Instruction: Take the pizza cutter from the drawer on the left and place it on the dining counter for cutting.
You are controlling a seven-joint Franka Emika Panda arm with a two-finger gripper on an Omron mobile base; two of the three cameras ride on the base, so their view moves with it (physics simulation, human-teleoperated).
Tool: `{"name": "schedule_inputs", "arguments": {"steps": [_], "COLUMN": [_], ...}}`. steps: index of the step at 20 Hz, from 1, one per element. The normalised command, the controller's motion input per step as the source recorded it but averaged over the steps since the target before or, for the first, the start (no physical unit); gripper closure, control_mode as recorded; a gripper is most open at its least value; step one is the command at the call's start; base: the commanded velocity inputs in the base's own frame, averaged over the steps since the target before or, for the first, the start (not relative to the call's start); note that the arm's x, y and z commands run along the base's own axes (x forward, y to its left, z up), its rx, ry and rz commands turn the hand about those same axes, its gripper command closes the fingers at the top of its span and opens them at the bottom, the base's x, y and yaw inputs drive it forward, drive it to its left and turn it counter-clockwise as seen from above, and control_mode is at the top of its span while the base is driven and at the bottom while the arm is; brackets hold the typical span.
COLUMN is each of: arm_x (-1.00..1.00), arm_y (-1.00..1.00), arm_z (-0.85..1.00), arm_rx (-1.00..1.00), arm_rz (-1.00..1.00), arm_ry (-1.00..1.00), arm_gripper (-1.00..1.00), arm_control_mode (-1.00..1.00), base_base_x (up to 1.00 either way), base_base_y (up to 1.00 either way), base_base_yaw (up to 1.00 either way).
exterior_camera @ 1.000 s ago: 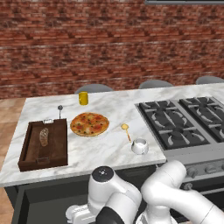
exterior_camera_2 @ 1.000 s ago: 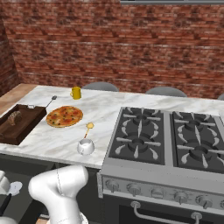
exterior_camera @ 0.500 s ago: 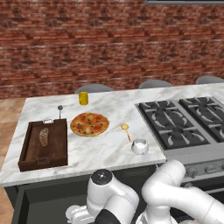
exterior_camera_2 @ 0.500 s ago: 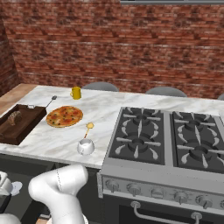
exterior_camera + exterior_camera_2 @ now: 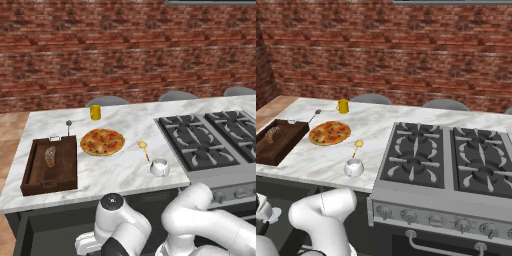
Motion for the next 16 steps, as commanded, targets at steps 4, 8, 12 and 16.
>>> {"name": "schedule_inputs", "arguments": {"steps": [4, 8, 12, 16], "arm_x": [0.25, 0.19, 0.14, 0.11], "arm_y": [0.20, 0.21, 0.14, 0.04], "arm_z": [-0.12, -0.21, -0.25, -0.25], "arm_rx": [0.00, 0.00, 0.00, 0.00], "arm_rz": [0.00, 0.00, 0.00, 0.00], "arm_ry": [0.00, 0.00, 0.00, 0.00], "arm_gripper": [-1.00, -1.00, -1.00, -1.00], "arm_control_mode": [-1.00, -1.00, -1.00, -1.00], "base_base_x": [0.00, 0.00, 0.00, 0.00], "base_base_y": [0.00, 0.00, 0.00, 0.00], "base_base_yaw": [0.00, 0.00, 0.00, 0.00]}}
